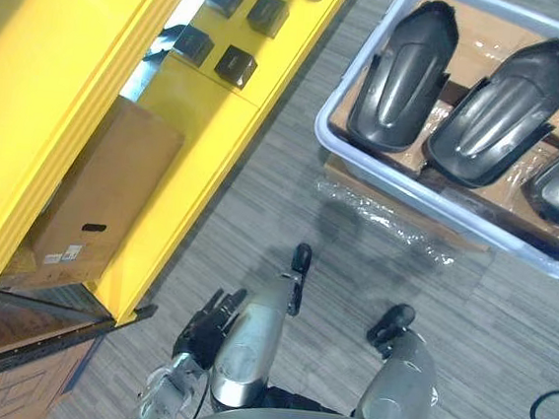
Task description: Walk over and take three plastic housings, then place them on the shelf
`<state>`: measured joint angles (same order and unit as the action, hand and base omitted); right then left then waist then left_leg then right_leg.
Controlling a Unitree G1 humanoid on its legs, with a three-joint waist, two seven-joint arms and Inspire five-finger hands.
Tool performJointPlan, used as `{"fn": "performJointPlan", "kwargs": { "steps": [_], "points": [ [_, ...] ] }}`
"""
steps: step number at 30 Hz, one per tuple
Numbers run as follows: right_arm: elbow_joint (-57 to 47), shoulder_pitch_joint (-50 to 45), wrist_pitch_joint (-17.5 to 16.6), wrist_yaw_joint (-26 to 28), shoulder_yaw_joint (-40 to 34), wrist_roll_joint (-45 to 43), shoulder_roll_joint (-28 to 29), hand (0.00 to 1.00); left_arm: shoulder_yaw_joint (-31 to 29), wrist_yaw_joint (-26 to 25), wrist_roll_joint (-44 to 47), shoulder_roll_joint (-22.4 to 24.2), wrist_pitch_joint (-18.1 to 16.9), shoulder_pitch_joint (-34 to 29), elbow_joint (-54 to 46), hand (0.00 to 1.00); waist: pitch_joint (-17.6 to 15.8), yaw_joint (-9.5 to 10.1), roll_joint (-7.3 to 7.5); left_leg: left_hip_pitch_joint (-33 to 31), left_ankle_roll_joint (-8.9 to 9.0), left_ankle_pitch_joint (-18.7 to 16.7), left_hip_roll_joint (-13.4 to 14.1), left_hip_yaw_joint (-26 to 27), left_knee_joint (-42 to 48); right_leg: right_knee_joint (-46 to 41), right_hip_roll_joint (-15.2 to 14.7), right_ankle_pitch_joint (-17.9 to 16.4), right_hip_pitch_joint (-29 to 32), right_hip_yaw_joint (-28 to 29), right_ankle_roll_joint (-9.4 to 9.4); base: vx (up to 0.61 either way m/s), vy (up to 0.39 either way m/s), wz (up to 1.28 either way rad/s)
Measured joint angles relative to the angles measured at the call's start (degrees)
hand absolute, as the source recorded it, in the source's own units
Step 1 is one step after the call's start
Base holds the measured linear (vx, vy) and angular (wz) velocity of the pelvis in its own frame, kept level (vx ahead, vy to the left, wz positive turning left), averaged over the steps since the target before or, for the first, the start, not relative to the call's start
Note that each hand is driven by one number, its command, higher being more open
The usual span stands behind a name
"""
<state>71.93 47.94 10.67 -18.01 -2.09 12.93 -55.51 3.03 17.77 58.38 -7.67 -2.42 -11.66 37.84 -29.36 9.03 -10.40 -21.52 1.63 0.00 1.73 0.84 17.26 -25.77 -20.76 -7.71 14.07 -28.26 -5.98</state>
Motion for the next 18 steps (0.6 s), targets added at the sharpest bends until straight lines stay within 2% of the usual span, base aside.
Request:
{"fn": "performJointPlan", "kwargs": {
  "steps": [3,4,7,9,13,15,18],
  "points": [
    [-6.0,-5.5,0.0,-1.9,-3.7,-0.1,2.4,0.0,-2.7,0.0,0.6,0.0,-0.2,-0.5,-5.6,1.0,-0.8,-1.11,1.29,5.2,0.39,2.5,0.4,0.3,-5.8,3.9,1.4,1.4,-4.5,-1.0,-0.04,0.08,-0.042,0.0],
    [-10.0,-7.9,0.1,-3.2,-5.1,-0.2,4.0,0.0,-3.8,-0.1,0.7,0.0,-0.2,-0.9,-9.4,1.0,-0.5,-1.75,1.24,7.8,0.63,3.4,0.6,0.4,-8.7,5.8,2.1,1.9,-6.5,-1.3,-0.18,0.1,-0.05,-0.05],
    [-19.9,-12.6,-0.2,-6.0,-6.8,-1.5,7.7,0.0,-6.0,-0.3,2.2,0.0,-1.0,-1.3,-18.8,1.0,0.4,-2.69,3.1,11.6,1.01,5.1,1.1,1.2,-13.9,8.5,3.3,2.4,-8.5,-1.3,-0.24,0.11,-0.059,-0.13],
    [-26.9,-16.1,-0.2,-8.0,-9.6,-2.5,12.3,0.0,-7.6,-1.4,2.2,0.0,-1.0,-1.0,-24.6,1.0,2.1,-3.06,4.93,14.4,1.18,5.6,1.5,2.3,-16.5,10.6,4.0,2.9,-10.5,-1.1,-0.47,0.15,-0.071,-0.19],
    [-36.2,-23.6,-0.3,-10.3,-10.8,-1.9,22.5,0.0,-9.8,-4.9,2.2,0.2,-0.2,0.6,-30.7,1.0,9.1,-3.05,8.95,18.6,1.53,5.4,1.5,4.4,-18.2,16.3,5.0,4.3,-15.7,-1.0,-1.41,0.17,-0.049,-0.14],
    [-40.3,-24.7,-0.3,-10.3,-10.6,-0.6,25.1,0.0,-9.9,-6.1,1.9,0.2,0.8,1.9,-32.9,1.0,10.1,-3.04,9.53,20.9,1.77,5.2,1.6,5.6,-18.5,17.7,5.2,5.2,-17.9,-0.6,-1.51,0.1,-0.009,-0.2],
    [-46.0,-24.8,-0.5,-10.2,-8.5,2.7,26.8,0.0,-9.9,-7.3,0.8,0.1,3.6,4.1,-34.8,1.0,11.0,-3.04,9.55,24.1,2.12,4.3,1.6,6.8,-18.5,18.7,5.6,5.8,-20.8,0.3,-2.03,0.04,-0.004,-0.2]
  ]
}}
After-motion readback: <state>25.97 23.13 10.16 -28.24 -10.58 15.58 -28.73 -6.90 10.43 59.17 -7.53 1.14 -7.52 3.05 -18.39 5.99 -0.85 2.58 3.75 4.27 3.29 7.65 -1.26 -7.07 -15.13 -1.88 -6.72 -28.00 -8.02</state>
